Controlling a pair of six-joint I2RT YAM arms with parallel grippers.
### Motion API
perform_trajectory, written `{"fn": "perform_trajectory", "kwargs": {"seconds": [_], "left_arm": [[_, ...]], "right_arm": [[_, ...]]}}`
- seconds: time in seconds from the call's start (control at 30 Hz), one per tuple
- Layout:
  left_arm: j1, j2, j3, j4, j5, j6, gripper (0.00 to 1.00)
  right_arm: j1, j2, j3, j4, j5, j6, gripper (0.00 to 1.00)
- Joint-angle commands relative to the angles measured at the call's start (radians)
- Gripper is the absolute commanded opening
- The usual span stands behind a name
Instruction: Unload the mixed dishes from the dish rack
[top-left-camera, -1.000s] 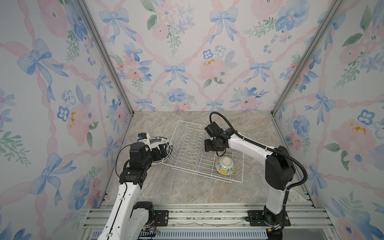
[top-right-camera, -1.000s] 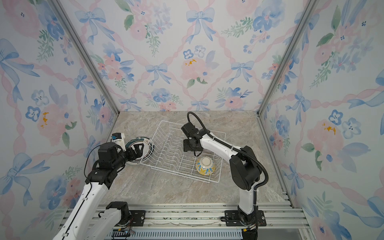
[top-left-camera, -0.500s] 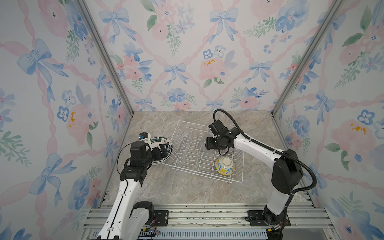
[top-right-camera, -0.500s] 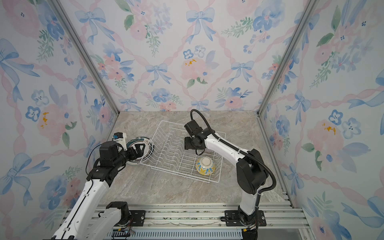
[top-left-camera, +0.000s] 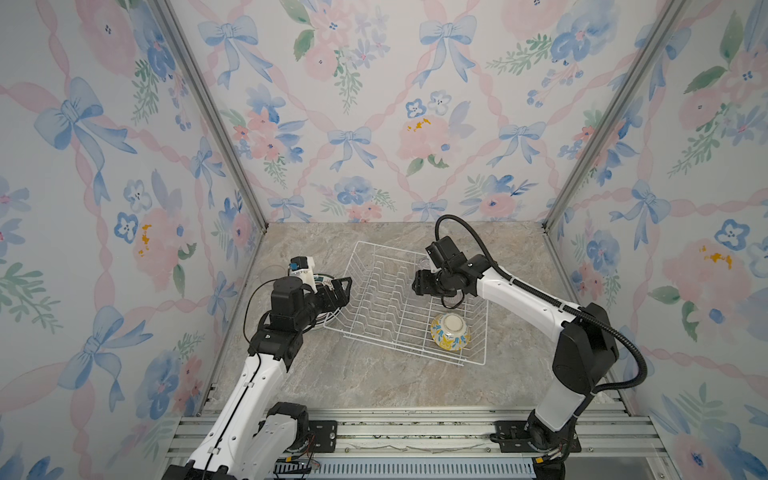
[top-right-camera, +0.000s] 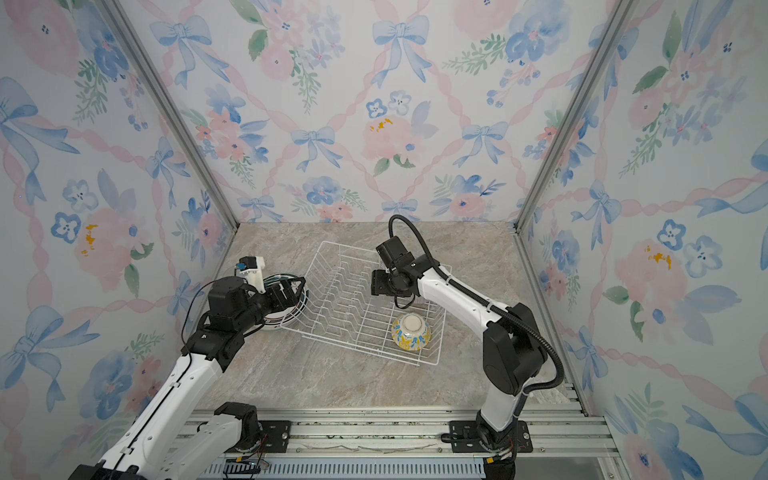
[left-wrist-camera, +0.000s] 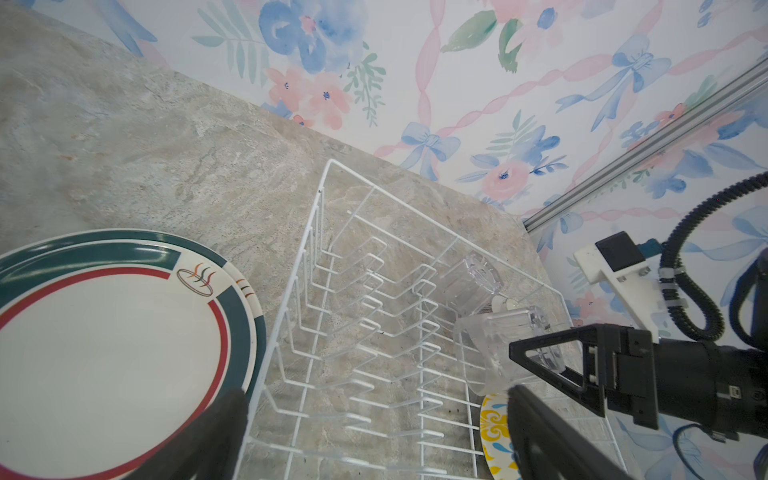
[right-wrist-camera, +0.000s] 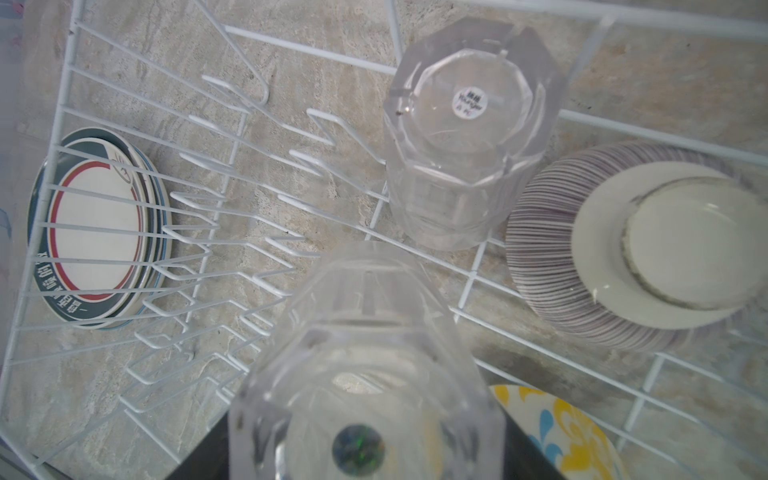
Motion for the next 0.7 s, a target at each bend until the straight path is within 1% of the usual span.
{"fn": "perform_trajectory", "kwargs": {"seconds": [0.0,0.17,0.2,0.23,0.33,0.5,0.67], "left_arm": [[-0.019,0.011,0.01,0.057,-0.023,-0.038,0.98],[-0.035,0.011,-0.003,0.106,-0.022,-0.064,0.98],[-0.039,0.013,-0.006,0.116,-0.019,-0.07,0.98],[-0.043,0.015,-0.011,0.128,-0.014,-0.076,0.98],[-0.06,0.03,-0.014,0.161,0.003,-0.093,0.98],[-0.107,0.072,-0.015,0.209,0.016,-0.114,0.98],[-0.168,0.129,-0.01,0.275,0.033,-0.13,0.98]], "right_arm": [[-0.028,-0.062,-0.011,0.046,-0.053,0.025,0.52],[-0.054,-0.085,-0.032,0.075,-0.096,0.038,0.51],[-0.059,-0.085,-0.038,0.079,-0.104,0.068,0.51],[-0.063,-0.114,-0.044,0.085,-0.111,0.074,0.51],[-0.073,-0.126,-0.057,0.108,-0.139,0.092,0.51],[-0.088,-0.14,-0.081,0.16,-0.198,0.132,0.51],[-0.099,-0.157,-0.105,0.219,-0.233,0.177,0.52]]}}
